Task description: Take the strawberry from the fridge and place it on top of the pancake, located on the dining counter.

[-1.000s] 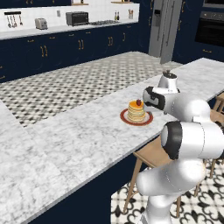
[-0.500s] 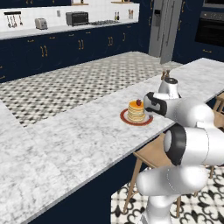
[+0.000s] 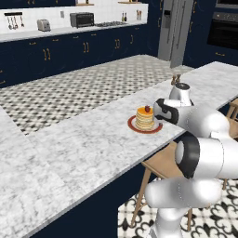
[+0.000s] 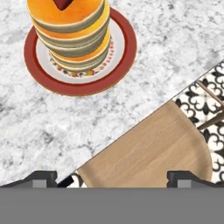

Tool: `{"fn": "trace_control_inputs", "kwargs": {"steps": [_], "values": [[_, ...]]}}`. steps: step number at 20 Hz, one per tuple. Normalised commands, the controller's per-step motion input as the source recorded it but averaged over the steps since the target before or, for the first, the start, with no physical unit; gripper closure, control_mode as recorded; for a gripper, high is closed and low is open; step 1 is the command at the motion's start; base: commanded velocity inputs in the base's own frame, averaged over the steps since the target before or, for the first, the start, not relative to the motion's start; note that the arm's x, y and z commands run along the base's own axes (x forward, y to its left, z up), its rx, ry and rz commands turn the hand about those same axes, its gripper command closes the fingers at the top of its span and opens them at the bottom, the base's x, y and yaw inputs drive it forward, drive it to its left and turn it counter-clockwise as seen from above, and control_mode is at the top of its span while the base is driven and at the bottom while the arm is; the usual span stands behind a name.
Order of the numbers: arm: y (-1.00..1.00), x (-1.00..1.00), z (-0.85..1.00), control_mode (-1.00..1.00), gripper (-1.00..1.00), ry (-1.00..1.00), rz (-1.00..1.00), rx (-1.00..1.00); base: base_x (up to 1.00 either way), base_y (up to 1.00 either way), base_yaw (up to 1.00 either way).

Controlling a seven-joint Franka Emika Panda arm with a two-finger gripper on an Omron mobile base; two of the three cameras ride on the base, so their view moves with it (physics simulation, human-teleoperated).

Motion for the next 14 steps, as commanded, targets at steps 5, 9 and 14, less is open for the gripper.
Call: {"fn": "trace_control_inputs", "kwargs": {"steps": [5,9,14], "values": [[0.0,-0.1,0.0,-1.0,-1.0,0.0,0.0,0.0,0.0,0.0,0.0],[0.0,-0.09,0.0,-1.0,-1.0,0.0,0.0,0.0,0.0,0.0,0.0],[0.0,-0.1,0.0,-1.0,-1.0,0.0,0.0,0.0,0.0,0.0,0.0]]}}
